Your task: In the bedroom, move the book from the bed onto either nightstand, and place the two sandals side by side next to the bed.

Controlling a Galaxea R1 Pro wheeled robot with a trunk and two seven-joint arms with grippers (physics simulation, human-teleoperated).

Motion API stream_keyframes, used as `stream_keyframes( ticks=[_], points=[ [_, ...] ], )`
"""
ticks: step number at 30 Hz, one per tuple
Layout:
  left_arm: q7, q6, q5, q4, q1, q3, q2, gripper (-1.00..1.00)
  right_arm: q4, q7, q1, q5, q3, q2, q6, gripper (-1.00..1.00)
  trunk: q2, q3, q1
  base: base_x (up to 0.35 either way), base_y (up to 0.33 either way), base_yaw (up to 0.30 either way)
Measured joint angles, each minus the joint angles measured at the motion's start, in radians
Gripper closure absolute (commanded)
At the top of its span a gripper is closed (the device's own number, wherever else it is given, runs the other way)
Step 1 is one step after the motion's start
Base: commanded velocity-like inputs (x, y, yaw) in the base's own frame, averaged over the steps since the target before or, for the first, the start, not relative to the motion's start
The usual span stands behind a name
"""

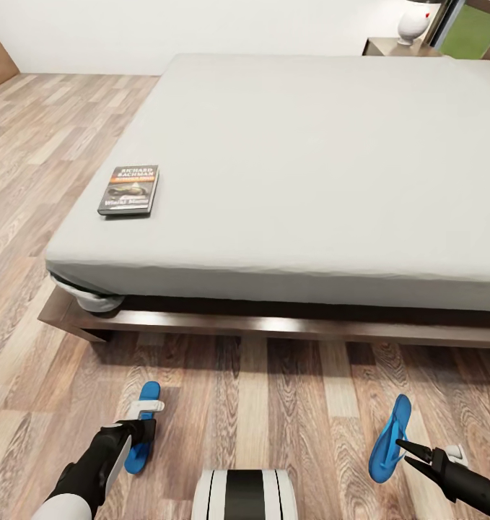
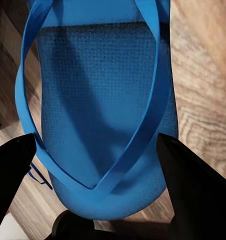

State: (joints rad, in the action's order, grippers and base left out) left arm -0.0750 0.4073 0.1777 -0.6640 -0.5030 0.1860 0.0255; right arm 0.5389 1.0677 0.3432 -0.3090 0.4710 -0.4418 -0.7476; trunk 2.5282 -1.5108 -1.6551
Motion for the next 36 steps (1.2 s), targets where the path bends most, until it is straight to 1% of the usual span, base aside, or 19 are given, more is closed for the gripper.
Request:
stream_keyframes(
  ticks=[5,11,19,26,33,36],
  points=[
    [0.0,0.0,0.0,0.0,0.0,0.0,0.0,1.0,0.0,0.0,0.0,0.0,0.0,0.0,0.0,1.0,0.0,0.0,0.0,0.0,0.0,0.0],
    [0.0,0.0,0.0,0.0,0.0,0.0,0.0,1.0,0.0,0.0,0.0,0.001,0.0,0.0,0.001,1.0,0.001,-0.023,-0.003,0.0,0.0,0.0],
    [0.0,0.0,0.0,0.0,0.0,0.001,0.001,1.0,0.0,0.0,0.0,0.0,0.0,0.0,0.0,1.0,0.001,-0.023,-0.003,0.0,0.0,0.0],
    [0.0,0.001,0.0,0.0,0.0,0.002,0.001,1.0,0.0,0.0,0.0,0.001,0.0,0.0,0.001,1.0,0.003,-0.05,-0.006,0.0,0.0,0.0],
    [0.0,0.001,0.001,0.0,0.0,0.002,0.0,1.0,0.0,0.0,0.0,0.0,0.0,0.0,0.0,1.0,0.003,-0.05,-0.006,0.004,0.001,0.0],
    [0.0,0.001,0.002,0.0,0.0,0.002,0.001,1.0,0.0,0.0,0.0,0.0,0.0,0.0,0.0,1.0,0.003,-0.05,-0.005,0.179,0.131,0.0]
  ],
)
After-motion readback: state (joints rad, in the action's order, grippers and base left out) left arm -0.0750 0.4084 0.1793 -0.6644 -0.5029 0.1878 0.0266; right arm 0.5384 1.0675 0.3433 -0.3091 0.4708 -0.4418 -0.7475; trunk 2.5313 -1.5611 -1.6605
